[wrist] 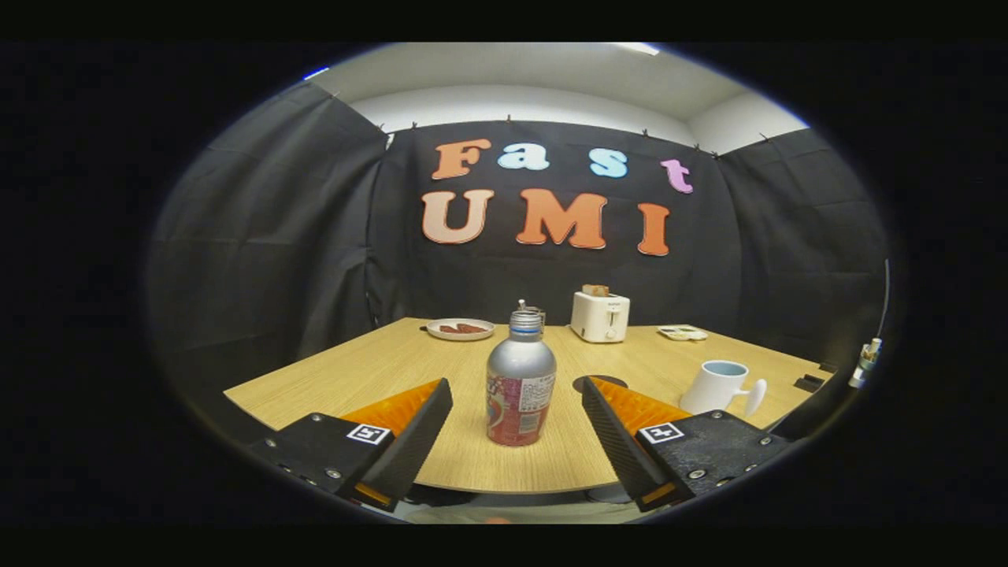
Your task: Take the bottle from table, then pour the juice into the cup, finally place the bottle on the coaster
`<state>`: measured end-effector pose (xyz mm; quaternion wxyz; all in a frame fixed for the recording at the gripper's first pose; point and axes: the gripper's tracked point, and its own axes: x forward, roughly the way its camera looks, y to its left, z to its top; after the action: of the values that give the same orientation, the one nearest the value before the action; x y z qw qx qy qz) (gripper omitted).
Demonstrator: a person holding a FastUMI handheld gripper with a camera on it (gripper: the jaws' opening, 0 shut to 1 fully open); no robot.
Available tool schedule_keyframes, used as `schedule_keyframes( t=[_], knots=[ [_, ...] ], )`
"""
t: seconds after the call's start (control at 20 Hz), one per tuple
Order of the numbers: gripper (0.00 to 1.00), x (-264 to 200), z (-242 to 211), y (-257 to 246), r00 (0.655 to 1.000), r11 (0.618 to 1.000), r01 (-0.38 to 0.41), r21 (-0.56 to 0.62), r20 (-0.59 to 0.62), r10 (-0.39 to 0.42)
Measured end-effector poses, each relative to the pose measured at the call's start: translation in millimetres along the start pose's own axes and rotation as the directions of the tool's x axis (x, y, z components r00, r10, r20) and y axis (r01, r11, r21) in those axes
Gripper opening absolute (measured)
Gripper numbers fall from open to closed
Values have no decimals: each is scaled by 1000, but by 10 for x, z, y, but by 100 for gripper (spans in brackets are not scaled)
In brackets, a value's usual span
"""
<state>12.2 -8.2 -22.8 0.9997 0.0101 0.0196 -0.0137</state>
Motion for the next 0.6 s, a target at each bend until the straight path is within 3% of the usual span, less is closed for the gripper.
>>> schedule_keyframes(
  t=[0.6],
  knots=[
    [99, 536, -386, 34, 996, 1000, 19, 3, -90, -19]
  ],
)
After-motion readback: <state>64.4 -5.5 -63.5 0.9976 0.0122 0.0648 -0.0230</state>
